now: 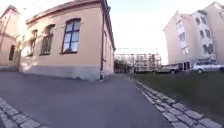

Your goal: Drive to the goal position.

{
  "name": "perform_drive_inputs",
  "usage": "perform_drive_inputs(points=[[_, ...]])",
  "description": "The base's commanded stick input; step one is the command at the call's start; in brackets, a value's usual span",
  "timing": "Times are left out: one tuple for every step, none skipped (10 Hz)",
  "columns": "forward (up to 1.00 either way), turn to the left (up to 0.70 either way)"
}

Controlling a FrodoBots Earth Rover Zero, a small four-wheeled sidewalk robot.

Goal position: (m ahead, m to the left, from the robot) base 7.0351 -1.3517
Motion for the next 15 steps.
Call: perform_drive_inputs(points=[[0.50,0.00],[0.50,0.00],[0.50,0.00],[0.50,0.00],[0.50,-0.32],[0.50,-0.50],[0.50,-0.50],[0.50,-0.50],[0.50,-0.49],[0.50,-0.07],[0.50,0.00],[0.50,0.00],[0.50,0.00],[0.50,0.00],[0.50,0.00]])
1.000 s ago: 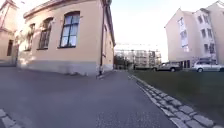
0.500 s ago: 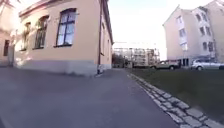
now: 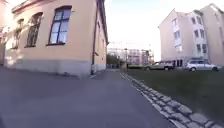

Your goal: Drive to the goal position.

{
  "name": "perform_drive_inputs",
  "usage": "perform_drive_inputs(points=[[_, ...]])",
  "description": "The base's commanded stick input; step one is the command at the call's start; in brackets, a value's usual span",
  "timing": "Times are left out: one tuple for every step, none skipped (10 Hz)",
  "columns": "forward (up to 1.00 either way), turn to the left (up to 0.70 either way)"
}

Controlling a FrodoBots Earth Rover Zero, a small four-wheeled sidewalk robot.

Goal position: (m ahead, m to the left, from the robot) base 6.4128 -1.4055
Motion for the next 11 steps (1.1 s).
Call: perform_drive_inputs(points=[[0.50,0.00],[0.50,0.00],[0.50,0.00],[0.50,0.00],[0.50,0.00],[0.50,0.00],[0.50,0.00],[0.50,0.00],[0.50,0.00],[0.50,0.00],[0.50,0.00]])
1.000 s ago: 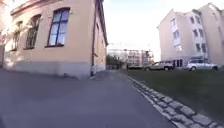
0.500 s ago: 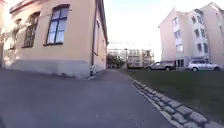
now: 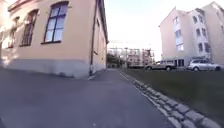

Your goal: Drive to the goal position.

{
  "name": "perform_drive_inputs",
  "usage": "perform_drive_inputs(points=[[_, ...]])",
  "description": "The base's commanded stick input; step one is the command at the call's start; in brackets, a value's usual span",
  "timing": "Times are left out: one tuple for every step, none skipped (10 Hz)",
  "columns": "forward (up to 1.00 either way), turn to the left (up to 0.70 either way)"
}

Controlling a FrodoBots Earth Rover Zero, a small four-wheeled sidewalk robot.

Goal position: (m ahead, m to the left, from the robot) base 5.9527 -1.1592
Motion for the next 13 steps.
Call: perform_drive_inputs(points=[[0.50,-0.02],[0.50,-0.13],[0.50,-0.24],[0.50,-0.14],[0.50,0.00],[0.50,0.00],[0.50,0.00],[0.50,0.00],[0.50,0.00],[0.50,0.00],[0.50,0.00],[0.50,0.00],[0.50,0.00]])
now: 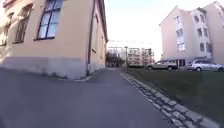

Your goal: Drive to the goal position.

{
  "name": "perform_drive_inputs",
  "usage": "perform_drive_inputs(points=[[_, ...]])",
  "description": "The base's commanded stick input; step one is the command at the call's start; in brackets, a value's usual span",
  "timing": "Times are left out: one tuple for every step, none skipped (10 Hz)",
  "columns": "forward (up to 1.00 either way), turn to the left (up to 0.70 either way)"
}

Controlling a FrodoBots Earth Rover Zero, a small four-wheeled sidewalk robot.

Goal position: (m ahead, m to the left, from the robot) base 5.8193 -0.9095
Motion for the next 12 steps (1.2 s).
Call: perform_drive_inputs(points=[[0.50,0.00],[0.50,0.00],[0.50,0.00],[0.50,0.00],[0.50,0.00],[0.50,0.00],[0.50,0.00],[0.50,0.00],[0.50,0.00],[0.50,0.00],[0.50,0.00],[0.50,0.00]])
